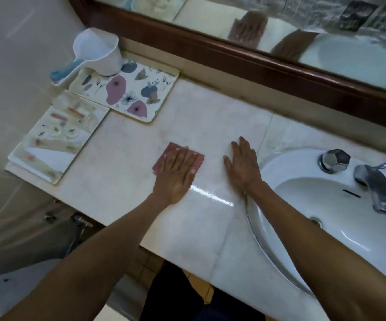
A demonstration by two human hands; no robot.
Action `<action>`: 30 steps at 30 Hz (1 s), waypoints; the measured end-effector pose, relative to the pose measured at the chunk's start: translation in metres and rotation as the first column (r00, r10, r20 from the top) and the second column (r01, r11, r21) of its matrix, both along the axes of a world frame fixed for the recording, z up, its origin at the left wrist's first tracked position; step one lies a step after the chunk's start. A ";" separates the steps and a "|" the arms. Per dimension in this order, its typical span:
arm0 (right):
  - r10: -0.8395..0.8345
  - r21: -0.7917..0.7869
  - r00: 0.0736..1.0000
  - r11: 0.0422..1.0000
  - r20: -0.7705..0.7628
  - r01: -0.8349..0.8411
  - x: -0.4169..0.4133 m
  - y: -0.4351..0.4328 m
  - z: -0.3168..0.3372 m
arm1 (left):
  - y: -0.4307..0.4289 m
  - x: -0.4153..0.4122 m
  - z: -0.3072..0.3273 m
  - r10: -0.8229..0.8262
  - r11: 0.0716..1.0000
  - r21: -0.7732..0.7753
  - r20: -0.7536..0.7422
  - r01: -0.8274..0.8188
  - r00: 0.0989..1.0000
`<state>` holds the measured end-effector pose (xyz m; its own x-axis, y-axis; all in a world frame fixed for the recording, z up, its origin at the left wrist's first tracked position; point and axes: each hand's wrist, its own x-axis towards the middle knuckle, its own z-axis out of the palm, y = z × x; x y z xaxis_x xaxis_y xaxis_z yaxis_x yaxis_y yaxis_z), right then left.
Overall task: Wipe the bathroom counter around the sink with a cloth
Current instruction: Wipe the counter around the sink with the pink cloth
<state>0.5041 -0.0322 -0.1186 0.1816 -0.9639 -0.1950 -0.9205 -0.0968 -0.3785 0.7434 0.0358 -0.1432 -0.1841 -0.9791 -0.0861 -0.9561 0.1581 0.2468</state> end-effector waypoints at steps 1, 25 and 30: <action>-0.029 -0.006 1.000 1.000 0.010 0.029 0.004 -0.003 -0.002 | -0.017 -0.003 0.001 0.016 1.000 0.021 -0.007 -0.016 1.000; -0.366 -0.135 0.913 0.910 0.179 0.392 0.085 -0.032 -0.011 | -0.128 0.051 0.080 0.265 0.962 0.228 -0.627 -0.153 0.733; -0.100 -0.205 0.893 0.957 0.438 0.208 0.130 -0.045 0.027 | -0.073 0.117 0.085 0.388 0.916 0.174 -0.615 -0.363 0.686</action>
